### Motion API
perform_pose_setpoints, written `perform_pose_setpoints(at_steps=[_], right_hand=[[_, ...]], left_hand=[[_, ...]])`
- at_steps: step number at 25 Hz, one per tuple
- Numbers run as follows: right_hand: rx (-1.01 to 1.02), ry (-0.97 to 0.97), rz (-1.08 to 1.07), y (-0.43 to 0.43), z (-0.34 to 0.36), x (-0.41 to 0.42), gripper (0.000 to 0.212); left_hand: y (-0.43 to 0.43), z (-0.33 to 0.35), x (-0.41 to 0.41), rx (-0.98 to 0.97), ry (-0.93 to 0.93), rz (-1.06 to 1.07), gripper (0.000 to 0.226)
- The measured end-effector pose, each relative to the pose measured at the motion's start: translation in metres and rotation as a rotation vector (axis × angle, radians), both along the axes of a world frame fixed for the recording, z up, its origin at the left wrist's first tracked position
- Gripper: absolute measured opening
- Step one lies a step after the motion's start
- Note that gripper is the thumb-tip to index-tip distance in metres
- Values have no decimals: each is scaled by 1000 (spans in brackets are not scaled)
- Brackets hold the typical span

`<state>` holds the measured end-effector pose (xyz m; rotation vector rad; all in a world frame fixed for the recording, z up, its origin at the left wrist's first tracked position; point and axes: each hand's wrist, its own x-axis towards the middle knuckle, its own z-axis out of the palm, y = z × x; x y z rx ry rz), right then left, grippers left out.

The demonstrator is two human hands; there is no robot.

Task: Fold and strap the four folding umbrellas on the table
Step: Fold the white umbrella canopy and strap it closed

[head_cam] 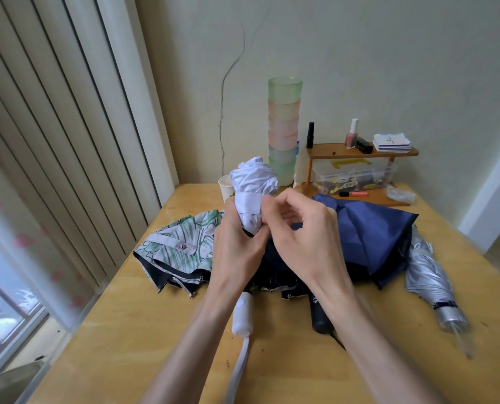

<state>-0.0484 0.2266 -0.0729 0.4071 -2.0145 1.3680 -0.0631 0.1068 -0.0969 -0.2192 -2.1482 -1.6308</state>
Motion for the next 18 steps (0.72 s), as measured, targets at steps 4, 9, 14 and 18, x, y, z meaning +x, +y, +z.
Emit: perform_pose_setpoints(at_steps=[4,9,14,18], right_hand=[[-49,-46,88,6,2,-2,29],[-144,-118,102,7,3,-3,21],[-197,-170,150,10,3,-6,22],[-281,-276,217,13,4,-8,23]], left_hand=[[-1,5,2,-9,29,5,36],[0,6,4,-23,39,-9,39],[0,6,5,-31,36,-12,40],[-1,6,4,-56,45,5,39]])
